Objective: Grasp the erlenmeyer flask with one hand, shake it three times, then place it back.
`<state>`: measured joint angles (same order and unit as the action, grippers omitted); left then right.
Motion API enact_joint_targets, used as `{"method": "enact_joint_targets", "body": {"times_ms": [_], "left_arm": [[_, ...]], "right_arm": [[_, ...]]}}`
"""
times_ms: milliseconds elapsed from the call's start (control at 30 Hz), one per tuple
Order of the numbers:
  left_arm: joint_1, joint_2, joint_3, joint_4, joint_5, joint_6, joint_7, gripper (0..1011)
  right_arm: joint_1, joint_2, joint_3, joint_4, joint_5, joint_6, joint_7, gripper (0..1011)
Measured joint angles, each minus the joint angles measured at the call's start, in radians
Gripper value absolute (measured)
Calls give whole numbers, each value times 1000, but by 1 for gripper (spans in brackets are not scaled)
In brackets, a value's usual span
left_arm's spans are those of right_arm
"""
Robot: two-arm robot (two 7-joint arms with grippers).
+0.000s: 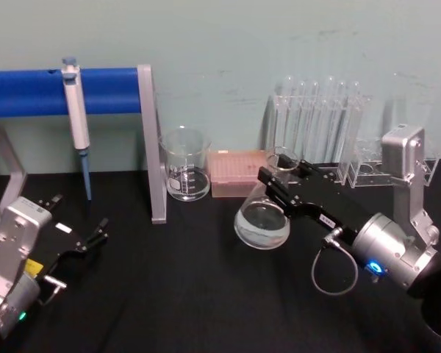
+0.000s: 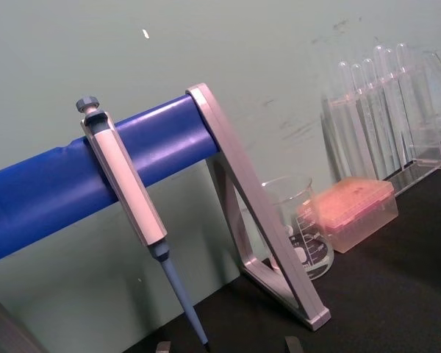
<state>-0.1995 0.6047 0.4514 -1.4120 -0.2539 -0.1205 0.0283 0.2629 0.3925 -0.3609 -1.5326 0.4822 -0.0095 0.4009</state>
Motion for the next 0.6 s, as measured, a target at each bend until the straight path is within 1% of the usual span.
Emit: {"method": "enact_joint_targets", "body": {"times_ms": [233,600], "left_arm": [[0,0,0,0,0,0,0,1001],[0,0,0,0,0,0,0,1001]], "right_arm": [[-36,1,20,-40,-18,17,-38,449],[-61,-8,35,-60,-44,20,-52,449]]}}
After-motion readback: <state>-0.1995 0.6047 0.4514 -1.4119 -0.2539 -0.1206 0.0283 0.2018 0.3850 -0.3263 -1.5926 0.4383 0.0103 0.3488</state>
